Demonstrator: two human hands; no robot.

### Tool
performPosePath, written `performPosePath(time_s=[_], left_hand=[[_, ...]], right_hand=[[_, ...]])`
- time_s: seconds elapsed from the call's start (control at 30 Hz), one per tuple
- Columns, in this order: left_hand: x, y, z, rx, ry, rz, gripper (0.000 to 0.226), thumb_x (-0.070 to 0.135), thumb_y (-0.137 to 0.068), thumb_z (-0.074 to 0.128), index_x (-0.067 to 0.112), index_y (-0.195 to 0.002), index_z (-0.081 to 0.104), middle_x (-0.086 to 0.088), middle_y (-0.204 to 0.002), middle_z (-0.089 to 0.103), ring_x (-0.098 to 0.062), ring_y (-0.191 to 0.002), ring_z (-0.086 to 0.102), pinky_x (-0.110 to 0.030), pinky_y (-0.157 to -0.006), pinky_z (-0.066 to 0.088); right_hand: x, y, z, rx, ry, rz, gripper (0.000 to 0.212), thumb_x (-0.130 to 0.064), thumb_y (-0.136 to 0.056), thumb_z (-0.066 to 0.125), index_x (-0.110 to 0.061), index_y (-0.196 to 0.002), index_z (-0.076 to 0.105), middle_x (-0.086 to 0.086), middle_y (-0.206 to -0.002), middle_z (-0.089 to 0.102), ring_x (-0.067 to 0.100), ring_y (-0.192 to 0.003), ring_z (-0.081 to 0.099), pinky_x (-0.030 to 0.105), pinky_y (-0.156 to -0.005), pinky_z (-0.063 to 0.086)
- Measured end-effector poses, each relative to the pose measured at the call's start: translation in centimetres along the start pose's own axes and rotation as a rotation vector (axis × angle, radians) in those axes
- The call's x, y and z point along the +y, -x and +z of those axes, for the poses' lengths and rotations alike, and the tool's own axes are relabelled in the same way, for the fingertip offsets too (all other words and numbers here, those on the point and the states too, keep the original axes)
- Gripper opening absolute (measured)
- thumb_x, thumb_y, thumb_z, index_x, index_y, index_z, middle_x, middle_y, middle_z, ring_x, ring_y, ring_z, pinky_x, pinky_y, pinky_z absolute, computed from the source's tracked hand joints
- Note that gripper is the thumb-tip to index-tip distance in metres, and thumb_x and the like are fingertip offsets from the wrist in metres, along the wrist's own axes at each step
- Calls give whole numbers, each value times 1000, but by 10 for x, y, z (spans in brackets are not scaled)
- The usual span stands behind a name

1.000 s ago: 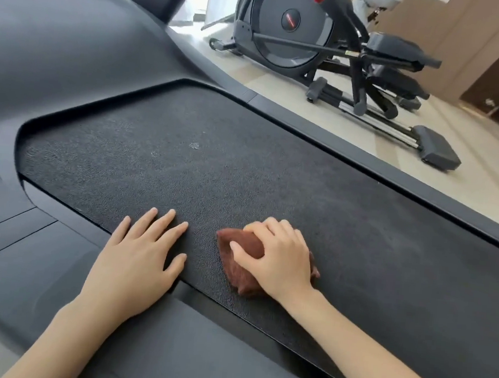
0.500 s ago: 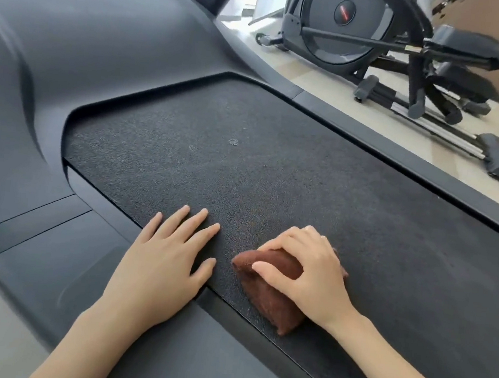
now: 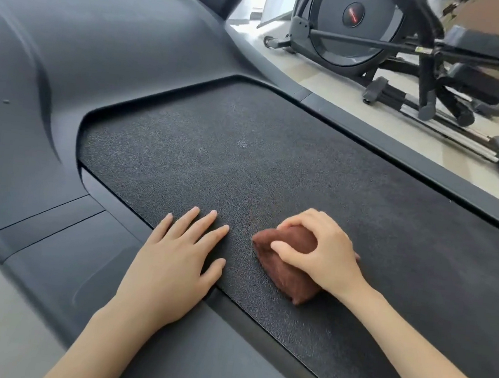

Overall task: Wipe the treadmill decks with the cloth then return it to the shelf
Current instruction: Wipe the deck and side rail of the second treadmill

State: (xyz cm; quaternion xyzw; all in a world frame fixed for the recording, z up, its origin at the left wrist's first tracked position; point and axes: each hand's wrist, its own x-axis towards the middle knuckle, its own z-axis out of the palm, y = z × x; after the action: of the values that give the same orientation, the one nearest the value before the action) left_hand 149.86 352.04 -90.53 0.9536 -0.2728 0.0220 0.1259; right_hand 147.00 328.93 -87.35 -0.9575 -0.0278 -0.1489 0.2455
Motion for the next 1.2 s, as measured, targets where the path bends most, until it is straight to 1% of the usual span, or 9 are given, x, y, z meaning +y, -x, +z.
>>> performPosePath(time_s=[0.07,0.2,0.4,0.5,0.63,0.77,0.87,1.07,1.2], left_hand=[[0,0,1,6,4,2,55,56,-92,20,44,-145,9,18,-155,1,-8,-143,-7,-33,-114,-8],[2,1,0,12,31,-8,64,59,-83,5,43,-145,13,18,-155,6,-9,-144,-3,-33,-114,-7],[2,1,-3,-5,40,-21,65,57,-81,12,42,-144,17,17,-155,9,-9,-144,0,-34,-115,-4],[2,1,-3,5,46,-18,62,58,-84,12,43,-144,16,18,-155,7,-8,-144,-1,-33,-115,-5],[1,1,-1,12,38,1,55,55,-92,24,43,-145,12,18,-155,4,-8,-143,-5,-34,-115,-6],[0,0,-1,22,58,-2,55,53,-92,28,42,-145,15,17,-155,6,-8,-143,-4,-34,-116,-4],[1,0,0,26,35,-9,55,55,-91,24,44,-144,13,18,-155,4,-7,-143,-5,-34,-117,-3],[2,1,-2,23,36,-12,54,54,-93,29,43,-144,15,18,-155,7,-7,-143,-2,-34,-117,-3],[2,1,-5,4,36,-7,55,56,-91,24,45,-144,14,20,-155,5,-5,-143,-3,-32,-117,-3]], right_hand=[[-2,27,-7,-7,1,-72,25,-50,-68,66,-32,-85,65,-19,-88,61,3,-89,55,28,-85,42],[8,34,-6,51,-14,-85,22,-47,-67,66,-33,-84,66,-18,-86,62,4,-87,59,31,-80,47],[41,-70,15,198,147,210,25,-54,-73,67,-32,-85,66,-11,-89,62,14,-93,59,24,-70,32],[42,-90,21,178,231,261,31,-58,-76,64,-30,-89,65,-5,-94,62,20,-98,57,29,-76,38],[14,-34,12,101,152,67,38,-63,-71,67,-29,-88,64,-8,-90,61,16,-92,55,38,-84,42],[-8,32,2,6,84,-138,31,-61,-69,64,-34,-84,61,-18,-86,58,5,-85,53,31,-79,40],[-3,33,3,22,52,-187,28,-53,-68,66,-29,-81,64,-16,-82,59,6,-81,55,30,-77,43],[31,-84,24,125,166,129,31,-55,-74,66,-27,-88,65,-4,-91,63,19,-95,58,30,-76,39],[32,-135,41,152,289,330,39,-58,-79,58,-25,-98,64,6,-105,64,30,-103,57,35,-85,40]])
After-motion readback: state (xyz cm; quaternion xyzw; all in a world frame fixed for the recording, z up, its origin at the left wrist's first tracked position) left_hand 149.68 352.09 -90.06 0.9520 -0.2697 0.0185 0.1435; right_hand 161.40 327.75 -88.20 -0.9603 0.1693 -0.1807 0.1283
